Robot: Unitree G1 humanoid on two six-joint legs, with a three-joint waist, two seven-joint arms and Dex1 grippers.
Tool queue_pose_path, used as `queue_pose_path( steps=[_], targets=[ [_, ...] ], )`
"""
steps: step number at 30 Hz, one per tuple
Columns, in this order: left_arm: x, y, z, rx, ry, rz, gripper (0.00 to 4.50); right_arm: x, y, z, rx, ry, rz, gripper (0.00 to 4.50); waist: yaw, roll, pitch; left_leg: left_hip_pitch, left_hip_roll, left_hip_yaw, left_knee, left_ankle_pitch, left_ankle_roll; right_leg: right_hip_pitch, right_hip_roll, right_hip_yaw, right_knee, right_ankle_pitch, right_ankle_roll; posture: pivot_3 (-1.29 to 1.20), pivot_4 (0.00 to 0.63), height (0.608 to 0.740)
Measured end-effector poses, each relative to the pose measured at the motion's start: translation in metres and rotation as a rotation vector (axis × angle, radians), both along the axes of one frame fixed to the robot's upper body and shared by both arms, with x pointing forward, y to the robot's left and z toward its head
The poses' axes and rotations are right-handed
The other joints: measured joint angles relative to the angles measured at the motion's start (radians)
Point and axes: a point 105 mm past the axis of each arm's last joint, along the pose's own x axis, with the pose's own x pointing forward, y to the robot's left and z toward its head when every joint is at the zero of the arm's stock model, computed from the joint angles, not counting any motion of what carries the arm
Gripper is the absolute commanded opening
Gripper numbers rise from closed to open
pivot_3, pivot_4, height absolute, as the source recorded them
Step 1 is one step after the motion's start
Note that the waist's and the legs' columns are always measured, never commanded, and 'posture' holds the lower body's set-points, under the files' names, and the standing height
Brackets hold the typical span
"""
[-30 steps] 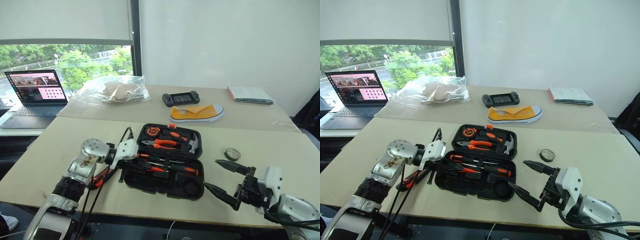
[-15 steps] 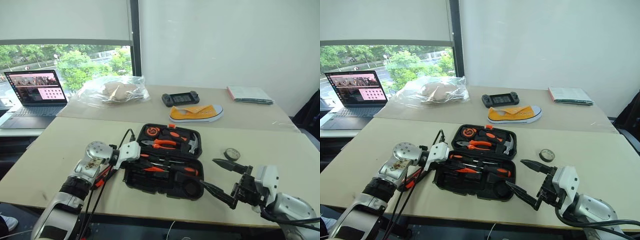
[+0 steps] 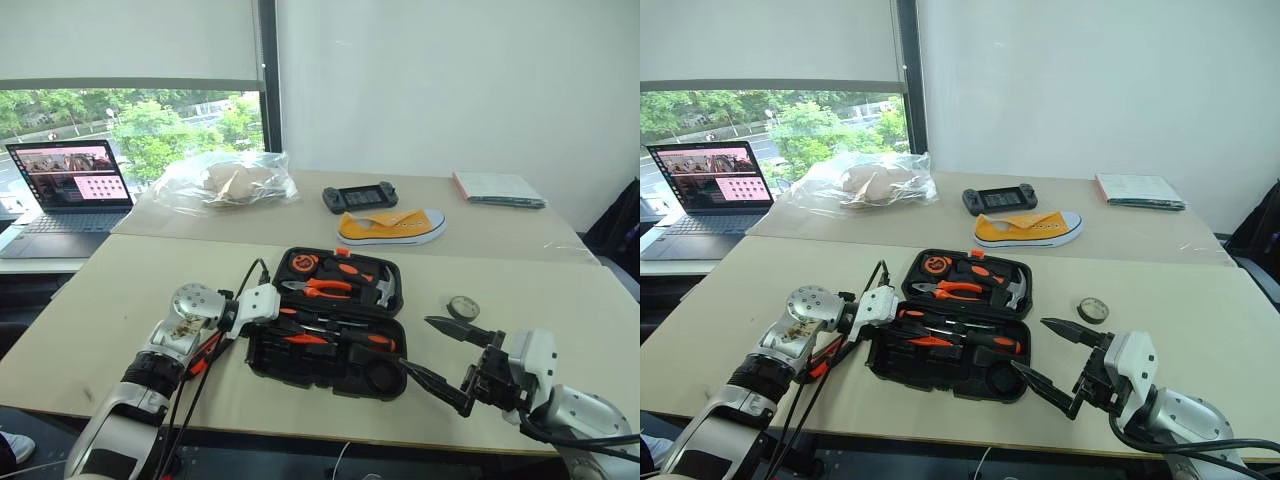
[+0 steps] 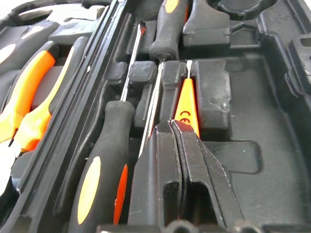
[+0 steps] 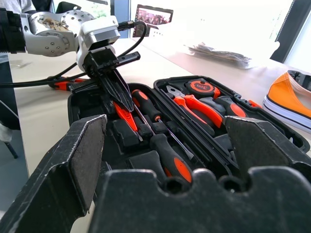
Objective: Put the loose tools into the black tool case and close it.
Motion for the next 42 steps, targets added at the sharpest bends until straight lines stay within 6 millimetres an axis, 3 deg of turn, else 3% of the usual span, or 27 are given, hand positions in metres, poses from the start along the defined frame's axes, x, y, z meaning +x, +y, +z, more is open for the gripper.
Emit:
queue_pose_path(
  steps=[2,3,6,11,14,15,18,21,27,33,35,41,42],
  targets=[
    [0.001,0.009,0.015,-0.101,-0.002,0.043,0.07,0.001,-0.001,0.0,0.001,-0.001,-0.005,4.5,-0.001,0.0,0.0,0.0,0.0,0.0,0.0,0.0,0.0,-0.001,0.0,0.0,0.0,0.0,0.0,0.0,0.15,0.74],
    [0.001,0.017,0.025,-0.147,-0.005,0.067,0.31,0.001,-0.002,0.0,0.001,-0.002,-0.008,4.5,-0.002,0.0,0.0,0.0,0.0,0.0,0.0,0.0,0.0,-0.001,0.0,0.0,0.0,0.0,0.0,0.0,0.15,0.74],
    [-0.013,0.071,0.042,-0.23,-0.005,0.221,1.04,0.0,-0.01,0.001,0.003,-0.003,-0.016,4.5,-0.019,0.001,0.0,0.001,0.001,0.0,-0.002,0.0,-0.001,-0.001,0.0,0.001,0.0,0.0,0.0,0.0,0.15,0.74],
    [-0.051,0.142,0.009,-0.241,0.095,0.525,2.98,-0.003,-0.008,-0.001,-0.025,-0.027,0.04,4.5,-0.021,0.003,0.001,0.001,0.001,0.0,-0.003,0.0,-0.001,-0.002,-0.002,0.001,0.0,-0.004,0.007,0.0,0.15,0.74],
    [-0.087,0.192,-0.016,-0.228,0.15,0.774,4.09,-0.006,-0.001,-0.005,-0.051,-0.041,0.099,4.5,-0.02,0.002,0.001,0.0,0.001,-0.001,-0.003,-0.001,0.0,-0.002,-0.004,0.0,-0.001,-0.005,0.007,0.0,0.15,0.74],
    [-0.094,0.202,-0.019,-0.225,0.153,0.825,4.37,-0.006,0.0,-0.007,-0.052,-0.04,0.109,4.5,-0.016,0.002,0.001,0.0,0.001,-0.001,-0.003,-0.001,0.0,-0.002,-0.006,0.0,-0.001,-0.005,0.007,0.0,0.15,0.74],
    [-0.107,0.222,-0.018,-0.235,0.136,0.931,4.45,-0.005,0.005,-0.008,-0.051,-0.039,0.149,4.5,0.01,0.002,0.001,0.0,0.0,-0.001,-0.002,-0.002,0.002,-0.002,-0.013,-0.003,-0.001,-0.004,0.007,0.0,0.15,0.74],
    [-0.108,0.219,-0.014,-0.248,0.147,0.932,4.45,-0.007,0.007,-0.01,-0.058,-0.031,0.183,4.5,0.024,0.003,0.001,-0.001,-0.001,-0.002,-0.002,-0.007,0.01,-0.002,-0.015,-0.003,-0.001,-0.004,0.006,0.0,0.15,0.74],
    [-0.078,0.156,0.005,-0.298,0.233,0.78,4.45,-0.003,0.012,-0.004,-0.067,-0.061,0.231,4.5,0.027,0.003,0.001,0.0,-0.001,-0.002,-0.002,-0.003,0.003,0.001,-0.012,-0.003,-0.001,0.0,0.001,0.0,0.15,0.74],
    [-0.056,0.124,-0.013,-0.189,0.3,0.788,4.45,-0.004,0.018,-0.005,-0.046,-0.046,0.261,4.5,0.006,0.003,0.001,0.001,0.0,-0.001,-0.003,-0.002,-0.001,0.0,-0.002,-0.002,-0.001,-0.001,0.001,0.0,0.15,0.74],
    [-0.054,0.122,-0.025,-0.131,0.322,0.803,3.92,-0.004,0.018,-0.005,-0.045,-0.045,0.26,4.5,0.0,0.003,0.001,0.001,0.0,-0.001,-0.003,-0.002,-0.001,0.0,-0.001,-0.002,-0.001,-0.001,0.0,0.0,0.15,0.74],
    [-0.049,0.126,-0.028,-0.114,0.296,0.812,1.74,-0.006,0.016,-0.006,-0.04,-0.038,0.239,4.5,0.002,0.004,0.001,0.001,0.0,-0.001,-0.003,-0.002,-0.002,0.0,-0.002,-0.002,-0.001,-0.001,0.0,0.0,0.15,0.74],
    [-0.047,0.128,-0.027,-0.14,0.303,0.819,1.75,-0.007,0.016,-0.006,-0.04,-0.038,0.234,4.5,0.003,0.004,0.001,0.001,0.0,-0.001,-0.003,-0.002,-0.002,0.0,-0.003,-0.002,-0.001,-0.001,0.0,0.0,0.15,0.74]
  ],
)
